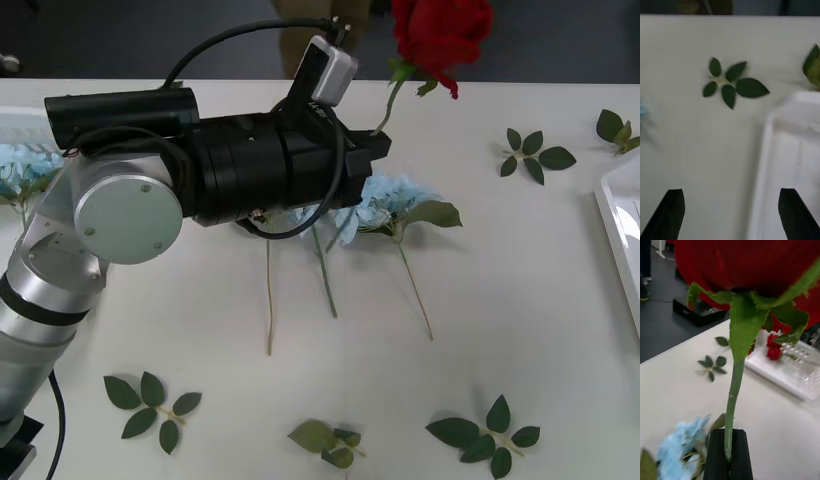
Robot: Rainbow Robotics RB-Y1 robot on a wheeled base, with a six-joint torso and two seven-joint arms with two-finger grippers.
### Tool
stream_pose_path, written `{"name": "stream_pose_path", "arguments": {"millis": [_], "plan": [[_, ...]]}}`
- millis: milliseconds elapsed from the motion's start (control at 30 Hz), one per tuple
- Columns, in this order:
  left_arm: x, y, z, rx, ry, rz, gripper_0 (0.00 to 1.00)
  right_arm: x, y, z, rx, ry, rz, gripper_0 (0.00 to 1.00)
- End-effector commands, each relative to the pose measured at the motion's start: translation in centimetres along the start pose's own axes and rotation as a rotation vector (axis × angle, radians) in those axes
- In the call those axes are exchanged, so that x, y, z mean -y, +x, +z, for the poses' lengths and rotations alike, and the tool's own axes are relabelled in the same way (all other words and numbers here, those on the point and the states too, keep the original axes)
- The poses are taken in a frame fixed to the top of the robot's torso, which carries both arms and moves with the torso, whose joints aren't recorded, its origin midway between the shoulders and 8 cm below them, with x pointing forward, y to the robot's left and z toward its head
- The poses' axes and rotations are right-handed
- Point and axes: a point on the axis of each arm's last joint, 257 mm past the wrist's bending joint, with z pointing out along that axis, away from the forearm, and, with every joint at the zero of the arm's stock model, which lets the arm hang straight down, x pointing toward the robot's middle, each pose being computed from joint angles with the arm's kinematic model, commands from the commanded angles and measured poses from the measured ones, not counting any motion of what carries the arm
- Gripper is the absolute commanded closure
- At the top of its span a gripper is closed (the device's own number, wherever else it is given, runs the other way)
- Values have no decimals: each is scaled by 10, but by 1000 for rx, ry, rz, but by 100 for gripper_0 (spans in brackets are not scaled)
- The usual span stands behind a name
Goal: Place the red flowers into the right box and the blue flowers into the left box. If a person shows an open palm, hand one flower to the person first, then continue sorting.
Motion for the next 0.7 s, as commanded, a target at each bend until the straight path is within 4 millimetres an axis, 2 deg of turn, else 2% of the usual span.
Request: {"name": "stream_pose_path", "arguments": {"millis": [33,100,267,333,400,500,600,700], "plan": [[38,-27,4,109,88,63,100,-68,-58,21,110,-179,-40,28],[41,-32,4,126,94,56,100,-102,-65,37,142,-274,-72,27],[46,-39,8,147,98,50,100,-159,-59,64,192,-494,-38,27],[47,-41,10,152,96,51,100,-169,-51,69,212,-559,-15,28],[51,-44,12,163,102,45,100,-170,-36,72,223,-610,-18,27],[52,-46,13,168,105,36,100,-175,-25,66,242,-677,-32,27],[51,-49,13,181,100,29,100,-192,-16,47,280,-816,-15,27],[48,-47,12,176,94,27,100,-210,-19,33,338,-923,4,27]]}}
